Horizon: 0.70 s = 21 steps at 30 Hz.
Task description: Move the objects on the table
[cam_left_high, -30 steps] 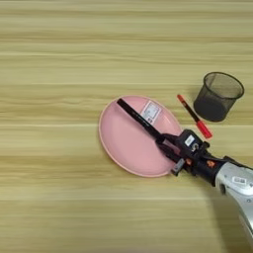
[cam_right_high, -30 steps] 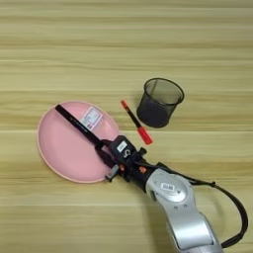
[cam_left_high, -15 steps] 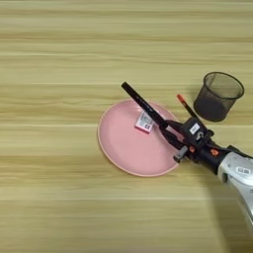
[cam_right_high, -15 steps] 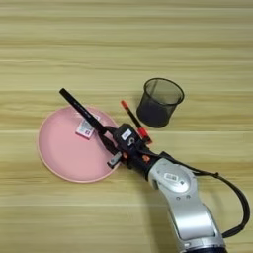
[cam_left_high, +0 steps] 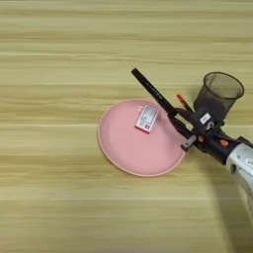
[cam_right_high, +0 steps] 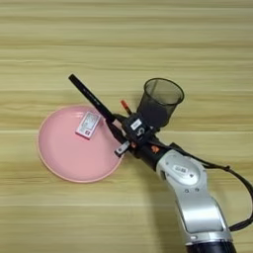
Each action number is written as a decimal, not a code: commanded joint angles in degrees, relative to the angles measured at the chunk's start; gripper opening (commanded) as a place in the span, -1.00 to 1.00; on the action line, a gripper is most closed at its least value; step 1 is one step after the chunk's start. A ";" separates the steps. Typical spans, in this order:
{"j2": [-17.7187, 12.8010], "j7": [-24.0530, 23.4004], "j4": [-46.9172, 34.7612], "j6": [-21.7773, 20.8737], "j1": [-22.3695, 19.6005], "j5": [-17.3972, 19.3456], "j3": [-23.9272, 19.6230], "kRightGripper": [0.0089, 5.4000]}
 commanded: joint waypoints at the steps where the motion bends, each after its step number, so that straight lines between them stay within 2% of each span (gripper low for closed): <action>1: -2.86 -1.57 -2.09 -1.38 -3.92 1.05 -3.66 -0.63; 8: -5.18 -2.76 -1.25 -1.12 -2.51 1.87 -9.95 -0.63; 21: -6.64 -4.82 1.06 -0.93 -0.91 3.45 -18.39 -0.63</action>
